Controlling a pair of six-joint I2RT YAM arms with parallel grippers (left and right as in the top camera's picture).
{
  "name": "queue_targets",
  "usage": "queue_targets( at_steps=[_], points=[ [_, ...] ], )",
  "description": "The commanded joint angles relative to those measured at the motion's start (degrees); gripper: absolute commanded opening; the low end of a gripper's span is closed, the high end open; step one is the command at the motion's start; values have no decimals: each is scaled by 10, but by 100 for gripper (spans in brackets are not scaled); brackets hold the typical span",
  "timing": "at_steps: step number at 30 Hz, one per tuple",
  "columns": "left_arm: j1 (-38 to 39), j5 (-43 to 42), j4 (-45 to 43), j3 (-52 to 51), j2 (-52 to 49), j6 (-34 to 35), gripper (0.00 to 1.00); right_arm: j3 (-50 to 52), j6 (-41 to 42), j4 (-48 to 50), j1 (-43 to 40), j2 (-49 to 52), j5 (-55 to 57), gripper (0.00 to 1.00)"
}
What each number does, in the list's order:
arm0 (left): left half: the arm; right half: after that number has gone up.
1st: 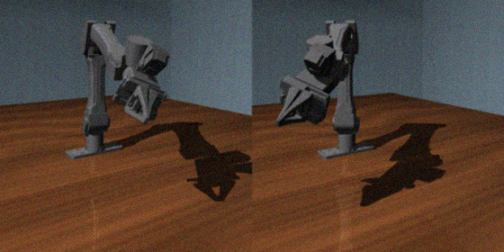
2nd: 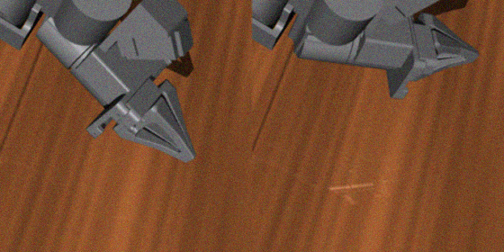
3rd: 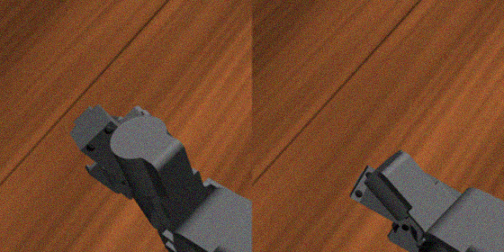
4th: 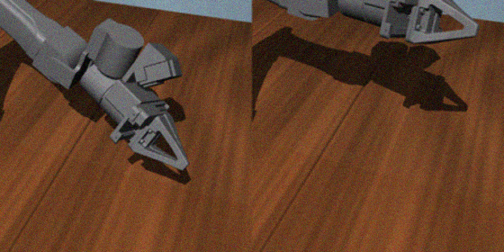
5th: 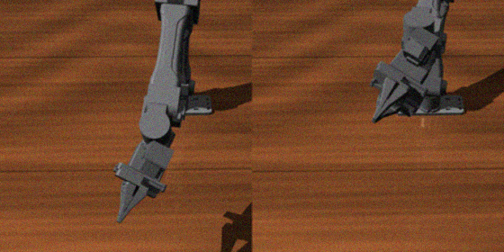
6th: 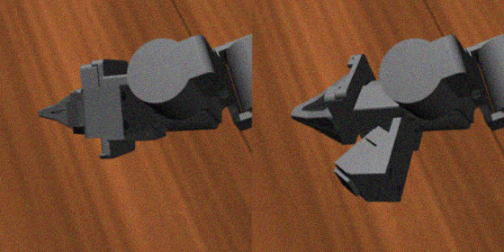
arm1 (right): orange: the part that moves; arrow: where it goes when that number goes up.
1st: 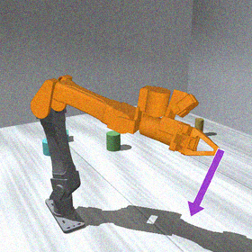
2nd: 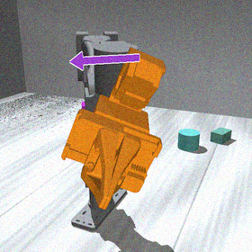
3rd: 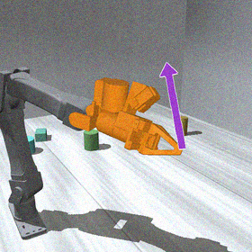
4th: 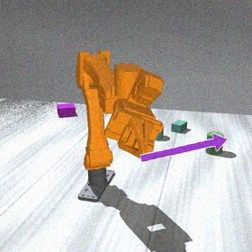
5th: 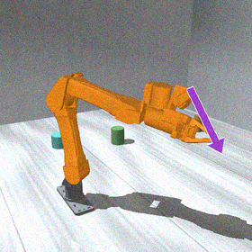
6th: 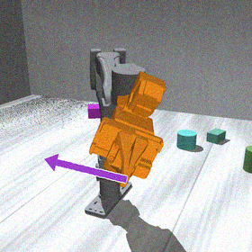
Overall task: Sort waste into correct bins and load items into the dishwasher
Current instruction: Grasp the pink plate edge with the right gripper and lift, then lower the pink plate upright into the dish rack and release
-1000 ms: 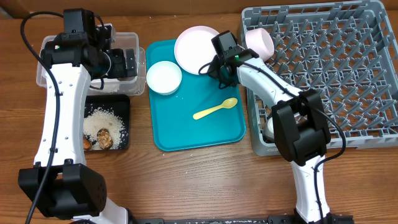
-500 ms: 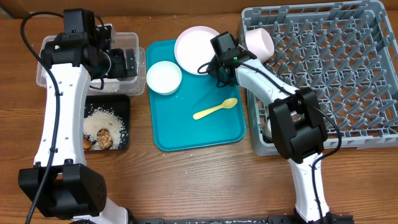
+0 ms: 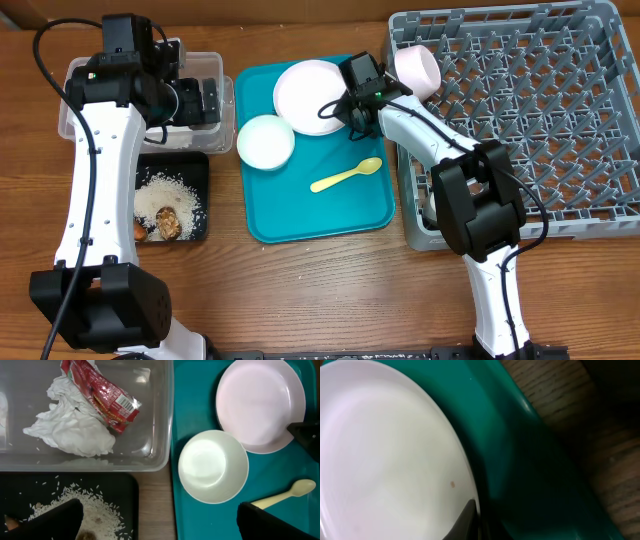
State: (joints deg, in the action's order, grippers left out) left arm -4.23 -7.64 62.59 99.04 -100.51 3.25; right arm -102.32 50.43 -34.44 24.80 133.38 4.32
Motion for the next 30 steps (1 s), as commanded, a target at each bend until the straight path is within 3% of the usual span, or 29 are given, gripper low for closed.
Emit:
queue_targets(
  at_steps=[1, 8, 15, 19, 25, 30],
  points=[
    [1, 4, 0, 14, 7, 4, 100, -7, -27, -4, 1, 5, 6, 4],
    [1, 4, 0, 14, 7, 4, 100, -49, -74, -18, -4, 1, 12, 4],
    [1, 4, 0, 14, 7, 4, 100, -178, -194, -93, -12, -29, 51, 4],
    [1, 4, 0, 14, 7, 4, 100, -234, -240, -145, -12, -68, 126, 4],
    [1, 4, 0, 14, 7, 4, 100, -242, -254, -231, -20, -156, 367, 4],
    [1, 4, 0, 14, 7, 4, 100, -242, -252, -321, -24, -198, 648, 4]
  ],
)
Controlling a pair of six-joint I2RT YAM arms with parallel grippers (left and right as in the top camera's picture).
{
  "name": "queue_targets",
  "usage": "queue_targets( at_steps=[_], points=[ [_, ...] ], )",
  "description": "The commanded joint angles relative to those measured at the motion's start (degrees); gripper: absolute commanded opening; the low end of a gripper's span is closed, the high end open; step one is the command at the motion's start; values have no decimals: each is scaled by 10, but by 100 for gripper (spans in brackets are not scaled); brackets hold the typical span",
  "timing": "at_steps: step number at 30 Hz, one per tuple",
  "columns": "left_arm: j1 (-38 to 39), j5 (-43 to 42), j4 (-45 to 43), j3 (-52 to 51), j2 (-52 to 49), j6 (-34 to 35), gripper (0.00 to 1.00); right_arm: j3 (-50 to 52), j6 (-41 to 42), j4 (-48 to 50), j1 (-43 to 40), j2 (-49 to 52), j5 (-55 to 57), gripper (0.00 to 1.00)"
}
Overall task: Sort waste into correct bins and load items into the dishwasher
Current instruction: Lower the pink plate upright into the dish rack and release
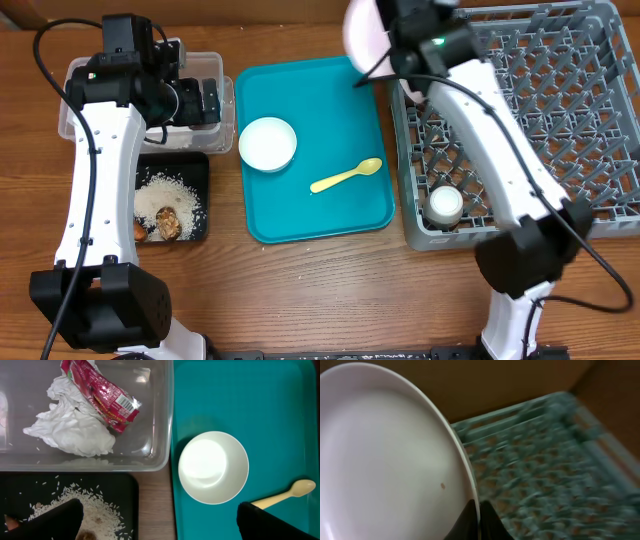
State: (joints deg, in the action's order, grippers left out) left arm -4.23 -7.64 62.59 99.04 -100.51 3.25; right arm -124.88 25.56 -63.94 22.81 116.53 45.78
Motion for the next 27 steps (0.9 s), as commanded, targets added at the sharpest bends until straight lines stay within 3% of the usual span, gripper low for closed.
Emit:
queue_targets(
  at_steps=[1, 3, 11, 17, 27],
  points=[
    [1, 4, 0, 14, 7, 4, 100, -16, -3, -35, -4, -29, 265, 4],
    [1, 4, 0, 14, 7, 4, 100, -5, -3, -58, -13, -25, 320, 4],
    [1, 4, 0, 14, 7, 4, 100, 71, -6, -1, -85, -15, 306, 4],
    [1, 4, 0, 14, 7, 4, 100, 131, -117, 108, -123, -15, 182, 4],
    [1, 4, 0, 14, 7, 4, 100, 203, -263, 311, -143, -15, 173, 4]
  ],
)
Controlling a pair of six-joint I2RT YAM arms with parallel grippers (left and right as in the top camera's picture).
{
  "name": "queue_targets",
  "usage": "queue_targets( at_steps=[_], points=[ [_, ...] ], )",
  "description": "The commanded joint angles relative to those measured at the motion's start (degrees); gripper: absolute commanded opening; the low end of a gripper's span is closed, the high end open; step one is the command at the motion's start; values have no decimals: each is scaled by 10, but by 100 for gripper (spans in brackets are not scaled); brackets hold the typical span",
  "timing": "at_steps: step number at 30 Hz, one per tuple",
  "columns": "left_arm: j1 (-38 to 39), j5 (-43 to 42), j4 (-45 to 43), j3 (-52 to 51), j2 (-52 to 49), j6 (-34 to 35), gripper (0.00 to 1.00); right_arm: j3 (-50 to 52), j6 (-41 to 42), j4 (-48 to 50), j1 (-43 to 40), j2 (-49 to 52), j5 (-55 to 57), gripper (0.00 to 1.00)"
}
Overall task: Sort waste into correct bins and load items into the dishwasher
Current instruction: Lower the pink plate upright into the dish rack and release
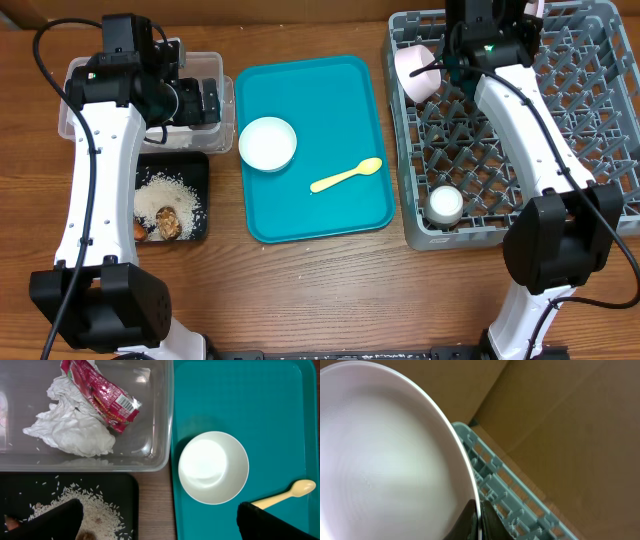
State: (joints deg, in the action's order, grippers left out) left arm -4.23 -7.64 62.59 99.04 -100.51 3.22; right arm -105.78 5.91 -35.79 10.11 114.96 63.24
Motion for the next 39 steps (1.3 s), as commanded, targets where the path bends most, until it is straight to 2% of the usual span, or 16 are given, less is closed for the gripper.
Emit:
queue_targets(
  at_steps=[1, 10, 23, 25, 27, 29, 30, 31, 36, 39],
  points=[
    [1, 4, 0, 14, 7, 4, 100, 16, -81, 45, -21, 0, -10, 4],
    [1, 4, 0, 14, 7, 4, 100, 36, -107, 68, -68, 2, -105, 4],
    [1, 4, 0, 14, 7, 4, 100, 36, -108, 40, -80, 52, -132, 4],
    [1, 4, 0, 14, 7, 4, 100, 36, -106, 37, -80, 52, -132, 6],
    [1, 4, 0, 14, 7, 4, 100, 36, -102, 40, -80, 52, -132, 24],
    [1, 4, 0, 14, 7, 4, 100, 36, -98, 40, -77, 52, -132, 59],
    [1, 4, 0, 14, 7, 4, 100, 36, -82, 39, -75, 52, -132, 80],
    [1, 4, 0, 14, 7, 4, 100, 35, -68, 35, -73, 50, -129, 88],
    [1, 4, 0, 14, 7, 4, 100, 35, 30, -12, -66, 11, -127, 97],
    [1, 4, 0, 14, 7, 4, 100, 34, 46, -33, -64, -24, -164, 97]
  ],
)
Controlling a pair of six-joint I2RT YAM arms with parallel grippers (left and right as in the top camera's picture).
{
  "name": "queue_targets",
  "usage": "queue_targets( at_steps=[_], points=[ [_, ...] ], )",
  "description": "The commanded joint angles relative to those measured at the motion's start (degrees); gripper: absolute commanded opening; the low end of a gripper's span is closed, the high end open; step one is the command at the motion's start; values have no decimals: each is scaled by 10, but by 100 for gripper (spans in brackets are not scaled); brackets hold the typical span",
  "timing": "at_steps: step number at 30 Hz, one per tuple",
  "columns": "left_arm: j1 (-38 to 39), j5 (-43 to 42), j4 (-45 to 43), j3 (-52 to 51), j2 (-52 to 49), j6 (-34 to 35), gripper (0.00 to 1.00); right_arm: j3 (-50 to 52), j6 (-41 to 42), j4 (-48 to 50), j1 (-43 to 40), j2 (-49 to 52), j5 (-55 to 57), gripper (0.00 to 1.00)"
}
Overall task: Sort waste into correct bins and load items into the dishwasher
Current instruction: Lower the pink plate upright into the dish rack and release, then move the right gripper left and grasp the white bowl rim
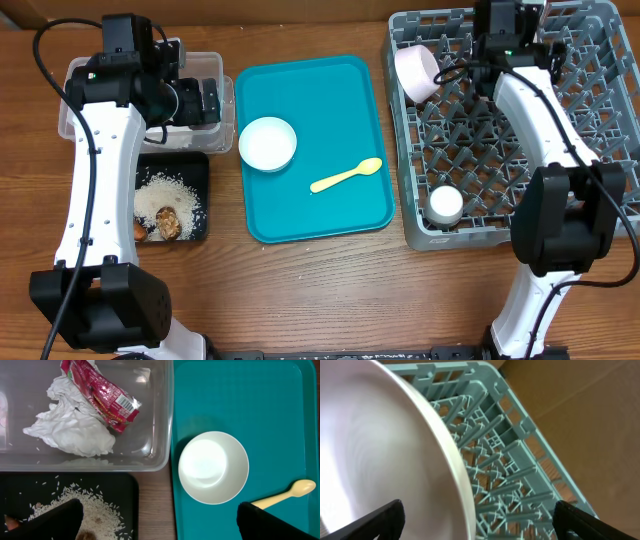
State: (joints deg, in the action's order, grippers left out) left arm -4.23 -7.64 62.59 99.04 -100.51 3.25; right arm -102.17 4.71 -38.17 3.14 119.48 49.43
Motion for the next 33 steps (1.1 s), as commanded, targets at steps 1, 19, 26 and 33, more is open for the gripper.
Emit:
queue_targets(
  at_steps=[1, 19, 26, 33],
  points=[
    [1, 4, 0, 14, 7, 4, 100, -2, 59, -17, 7, -84, -45, 97],
    [1, 4, 0, 14, 7, 4, 100, -1, 177, -98, 86, -157, -725, 88],
    [1, 4, 0, 14, 7, 4, 100, -1, 291, -39, 213, -70, -594, 82],
    [1, 4, 0, 14, 7, 4, 100, -1, 344, 33, 303, 49, -569, 73]
  ],
)
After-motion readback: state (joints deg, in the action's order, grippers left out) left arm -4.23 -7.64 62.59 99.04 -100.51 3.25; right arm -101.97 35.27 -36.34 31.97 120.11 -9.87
